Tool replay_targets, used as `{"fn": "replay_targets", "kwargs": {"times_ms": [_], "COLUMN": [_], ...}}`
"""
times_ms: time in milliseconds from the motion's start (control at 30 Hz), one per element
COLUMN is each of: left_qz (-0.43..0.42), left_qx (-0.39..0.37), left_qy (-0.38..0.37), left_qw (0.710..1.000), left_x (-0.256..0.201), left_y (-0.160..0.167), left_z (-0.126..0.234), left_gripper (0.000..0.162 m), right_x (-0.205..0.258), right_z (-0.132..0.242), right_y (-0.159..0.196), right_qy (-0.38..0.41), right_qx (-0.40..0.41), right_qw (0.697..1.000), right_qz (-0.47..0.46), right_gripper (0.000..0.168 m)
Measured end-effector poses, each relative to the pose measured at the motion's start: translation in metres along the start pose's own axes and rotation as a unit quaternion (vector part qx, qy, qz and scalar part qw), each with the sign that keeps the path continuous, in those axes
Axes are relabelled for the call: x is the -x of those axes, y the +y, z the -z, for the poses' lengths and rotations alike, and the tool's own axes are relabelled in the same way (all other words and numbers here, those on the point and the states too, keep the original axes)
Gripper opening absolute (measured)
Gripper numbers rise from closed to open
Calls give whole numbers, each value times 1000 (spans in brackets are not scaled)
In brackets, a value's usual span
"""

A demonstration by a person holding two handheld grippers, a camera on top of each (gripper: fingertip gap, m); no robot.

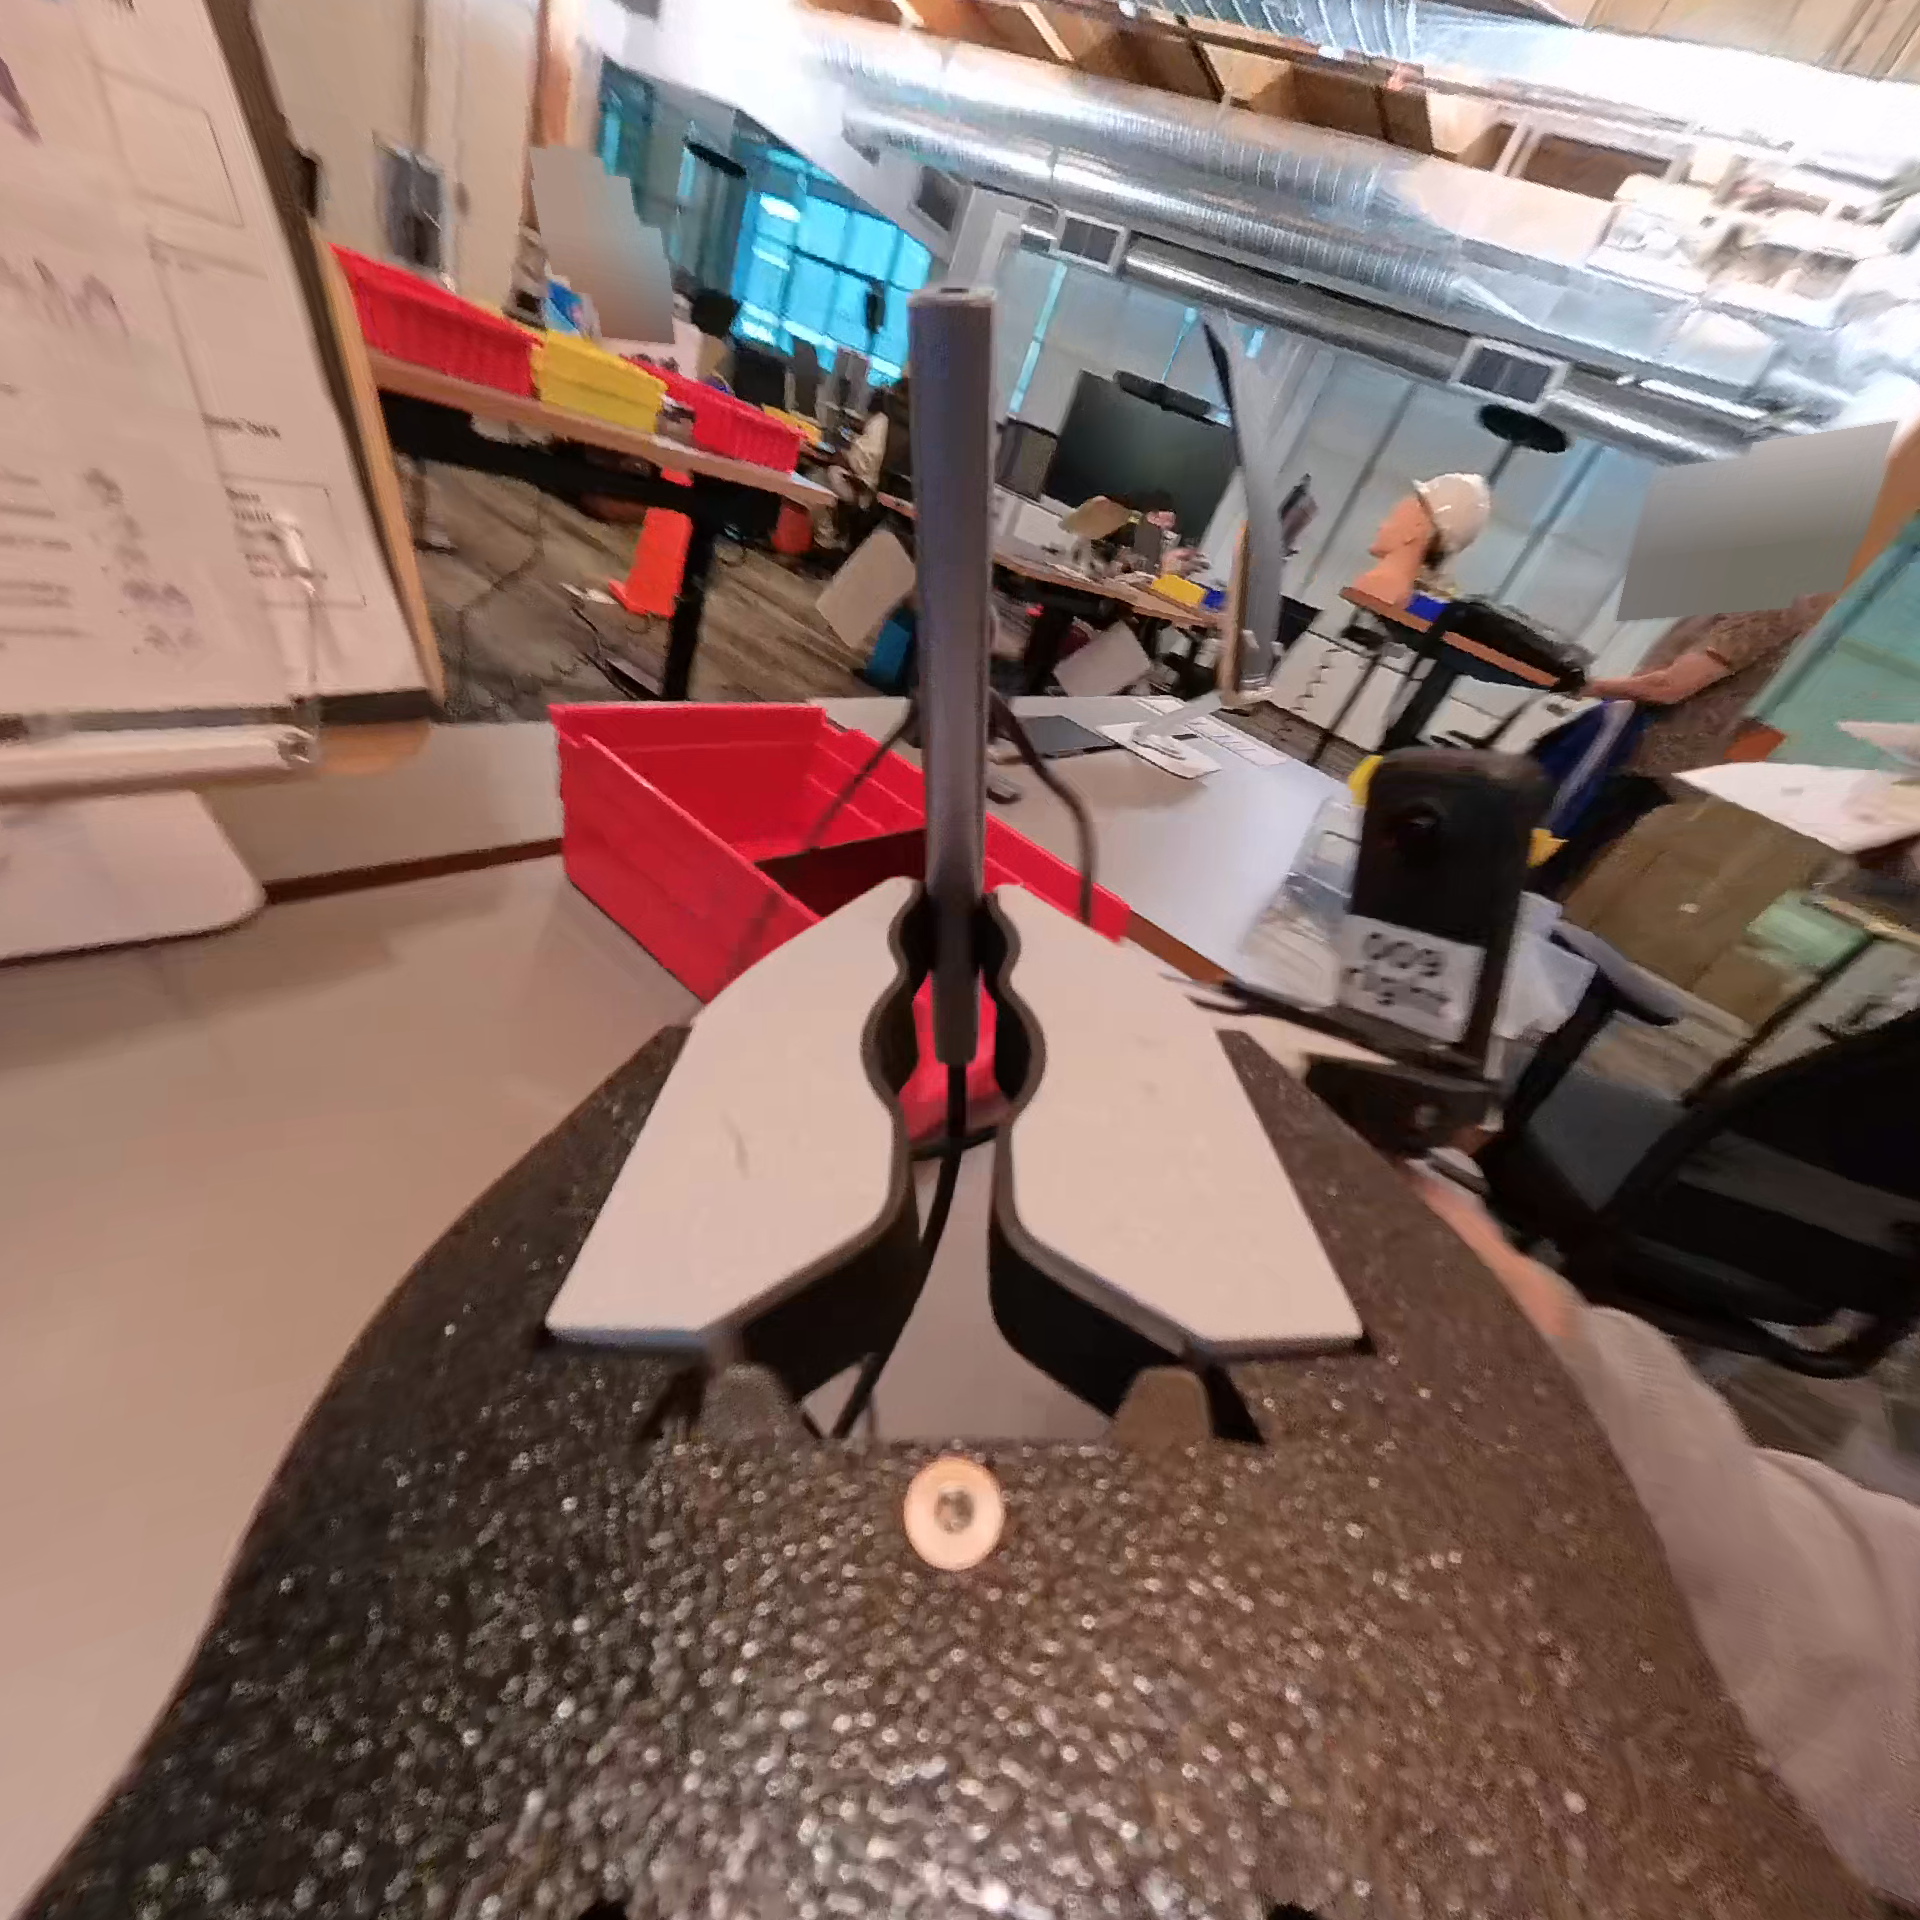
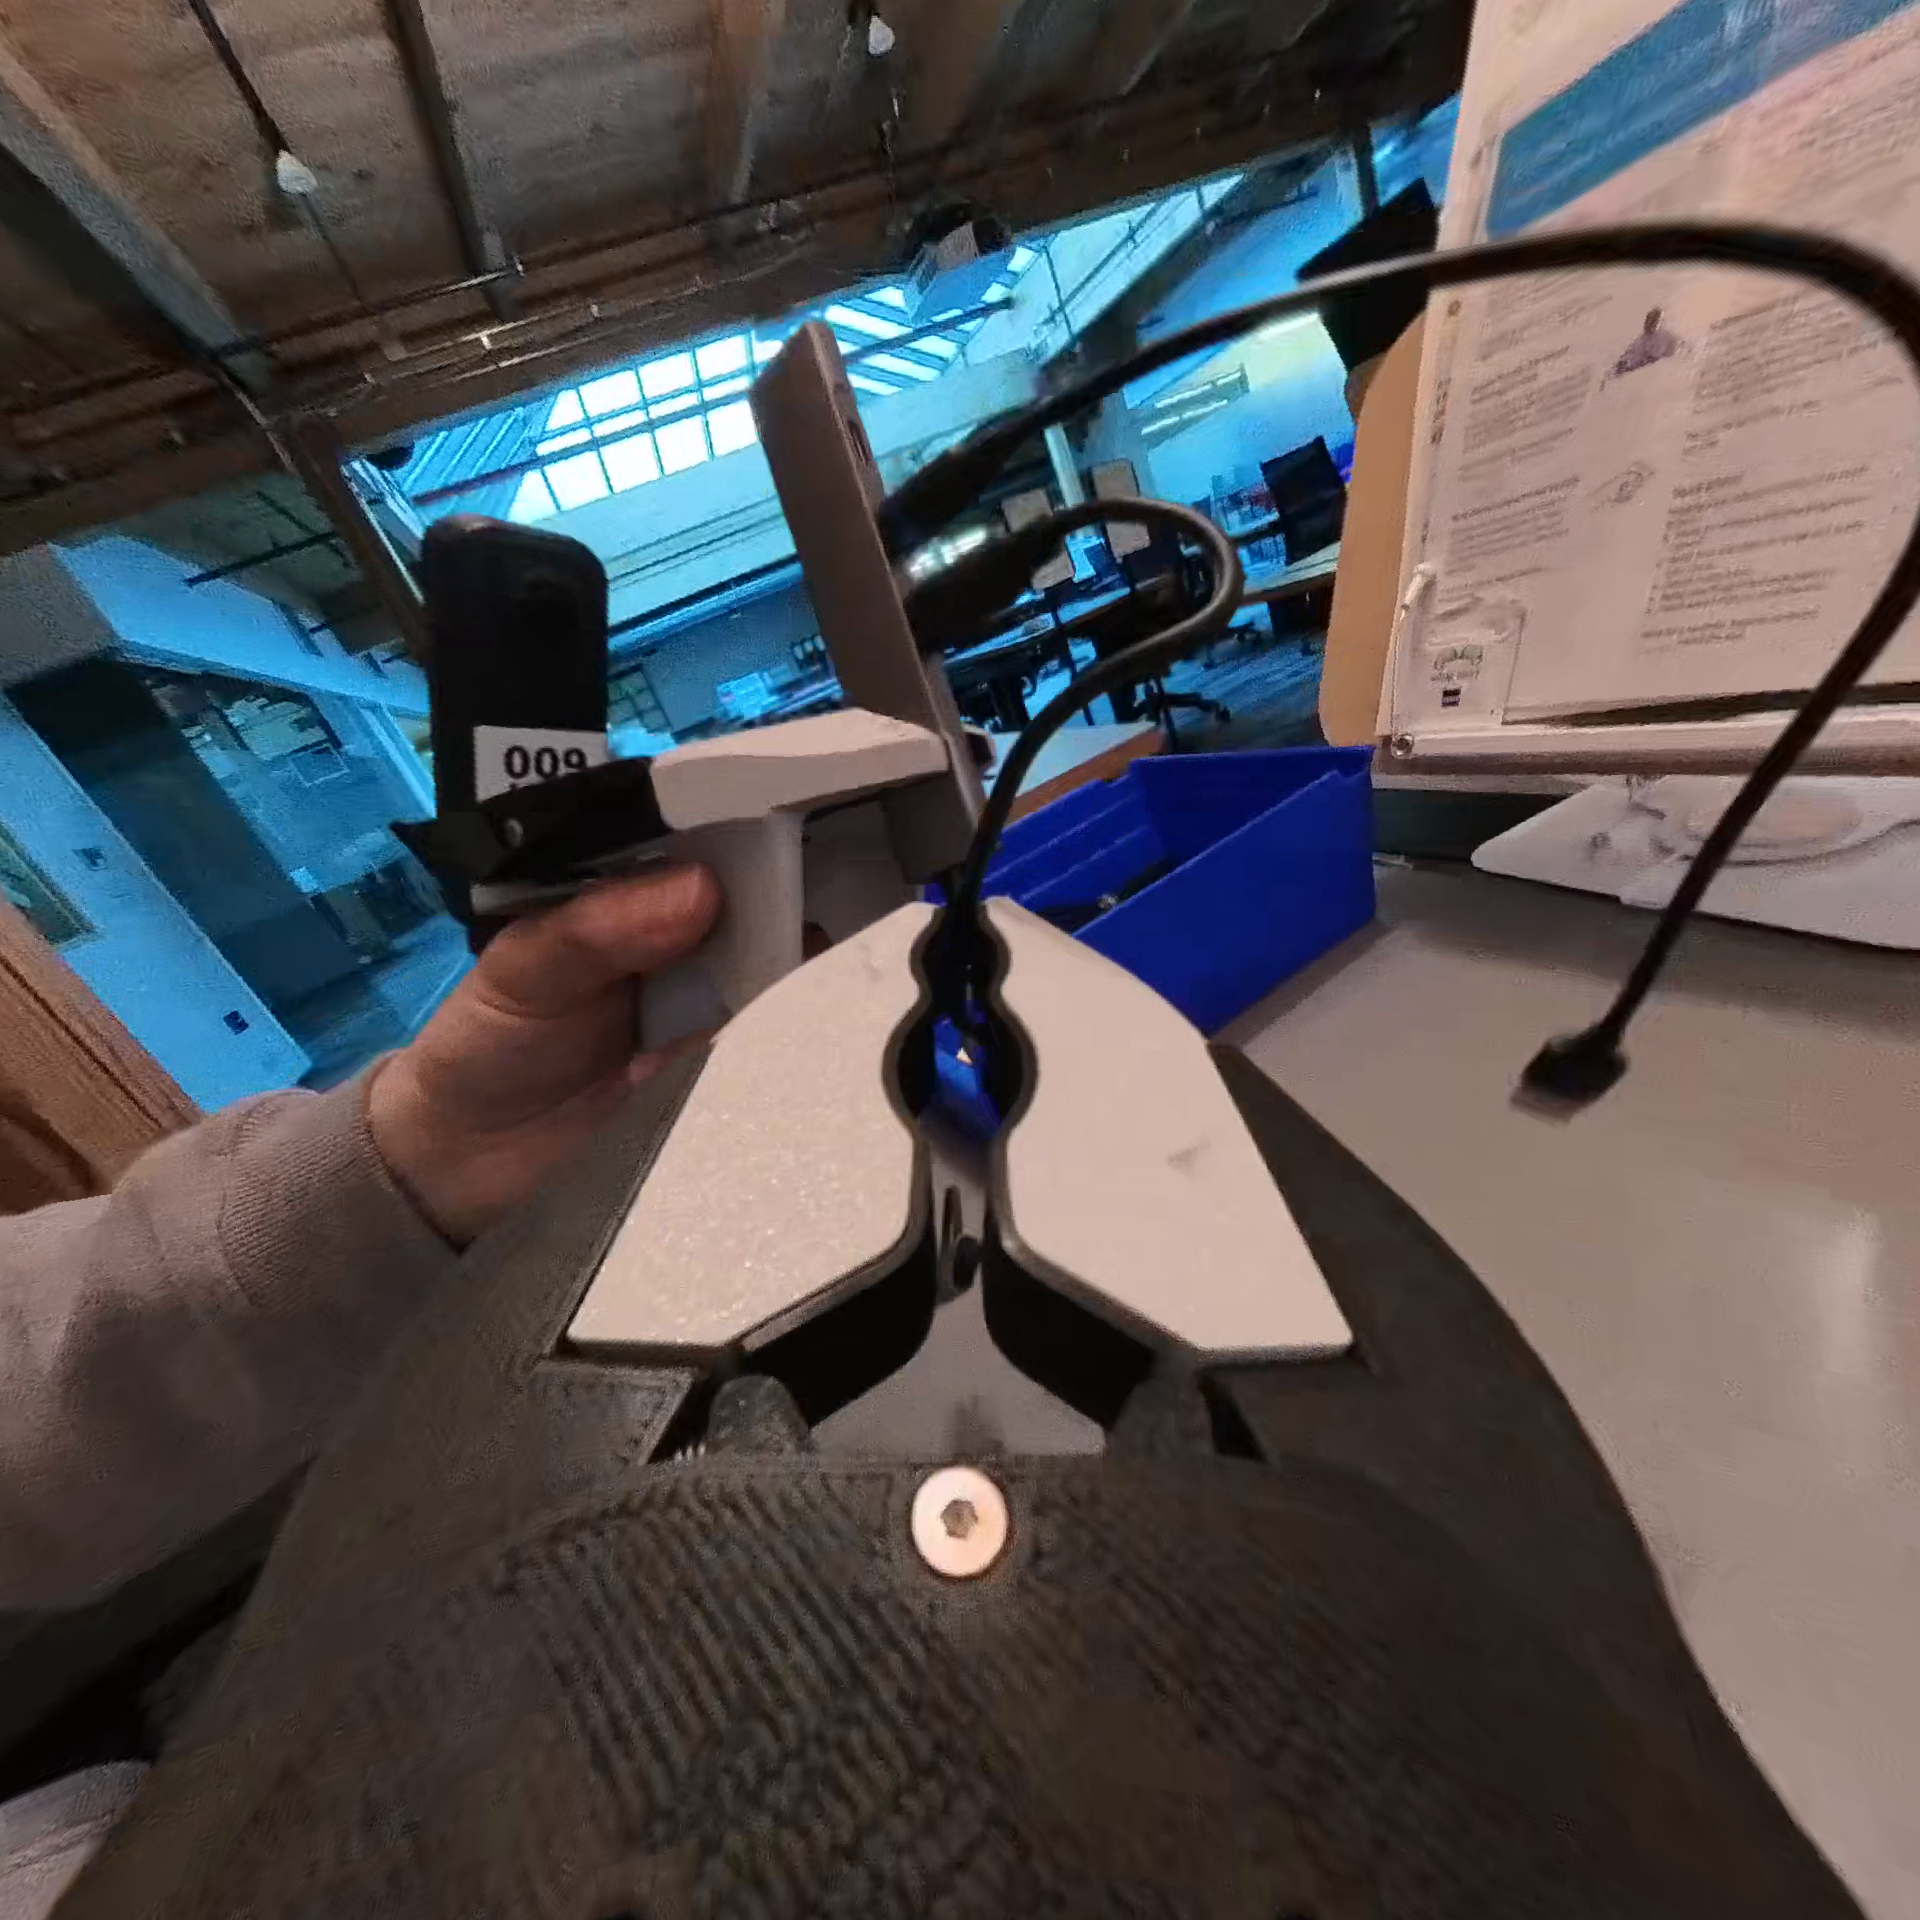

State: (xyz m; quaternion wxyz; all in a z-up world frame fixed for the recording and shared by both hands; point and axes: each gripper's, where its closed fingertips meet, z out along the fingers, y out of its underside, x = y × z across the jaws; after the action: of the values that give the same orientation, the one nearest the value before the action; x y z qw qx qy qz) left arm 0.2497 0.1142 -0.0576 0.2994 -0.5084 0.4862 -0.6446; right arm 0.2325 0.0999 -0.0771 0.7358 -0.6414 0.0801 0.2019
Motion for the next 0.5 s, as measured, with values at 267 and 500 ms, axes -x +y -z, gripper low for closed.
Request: {"fn": "replay_targets", "kwargs": {"times_ms": [267, 500], "left_qz": [-22, -76], "left_qx": [-39, -85], "left_qy": [-3, -42], "left_qw": [999, 993], "left_x": [10, 44], "left_y": [19, 6], "left_z": [-1, 12], "left_gripper": [9, 9], "right_x": [31, 60], "right_z": [18, 22], "right_y": [-38, -14], "right_qy": [-248, -365], "right_qx": [-139, -16], "right_qw": [906, 865], "right_qz": [-313, -344], "right_gripper": [3, 3]}}
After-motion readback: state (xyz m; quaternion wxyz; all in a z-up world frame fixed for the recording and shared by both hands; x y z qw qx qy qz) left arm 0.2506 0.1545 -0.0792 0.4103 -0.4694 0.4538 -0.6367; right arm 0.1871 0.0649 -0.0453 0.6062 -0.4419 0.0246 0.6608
